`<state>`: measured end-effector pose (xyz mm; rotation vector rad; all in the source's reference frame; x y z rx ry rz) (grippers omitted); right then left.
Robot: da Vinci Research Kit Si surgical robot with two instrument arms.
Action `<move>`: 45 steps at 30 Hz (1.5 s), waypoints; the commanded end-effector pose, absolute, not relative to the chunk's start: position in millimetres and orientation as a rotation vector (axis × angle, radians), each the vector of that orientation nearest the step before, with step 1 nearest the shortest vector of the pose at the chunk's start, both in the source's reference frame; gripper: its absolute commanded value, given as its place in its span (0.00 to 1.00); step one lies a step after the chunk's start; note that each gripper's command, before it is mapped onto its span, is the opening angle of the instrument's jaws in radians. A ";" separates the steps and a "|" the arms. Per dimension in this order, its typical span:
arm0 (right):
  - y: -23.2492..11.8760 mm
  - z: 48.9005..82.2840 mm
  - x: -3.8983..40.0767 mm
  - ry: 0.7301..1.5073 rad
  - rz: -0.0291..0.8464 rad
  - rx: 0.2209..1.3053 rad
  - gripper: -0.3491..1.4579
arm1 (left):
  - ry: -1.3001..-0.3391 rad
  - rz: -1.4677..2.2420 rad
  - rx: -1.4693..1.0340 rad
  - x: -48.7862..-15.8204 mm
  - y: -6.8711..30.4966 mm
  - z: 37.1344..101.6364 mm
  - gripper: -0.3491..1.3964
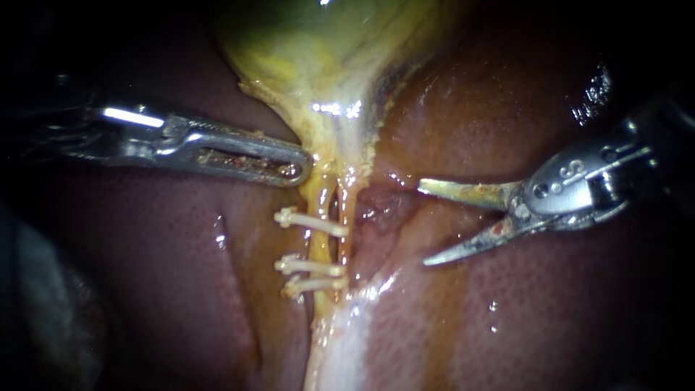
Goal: Go to the cutting position left tube
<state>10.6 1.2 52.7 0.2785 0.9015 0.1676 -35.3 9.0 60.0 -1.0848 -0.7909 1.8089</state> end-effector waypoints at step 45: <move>0.8 53.1 18.8 0.934 0.339 0.571 0.96 | -0.776 1.762 -1.081 -29.1 11.0 52.3 0.00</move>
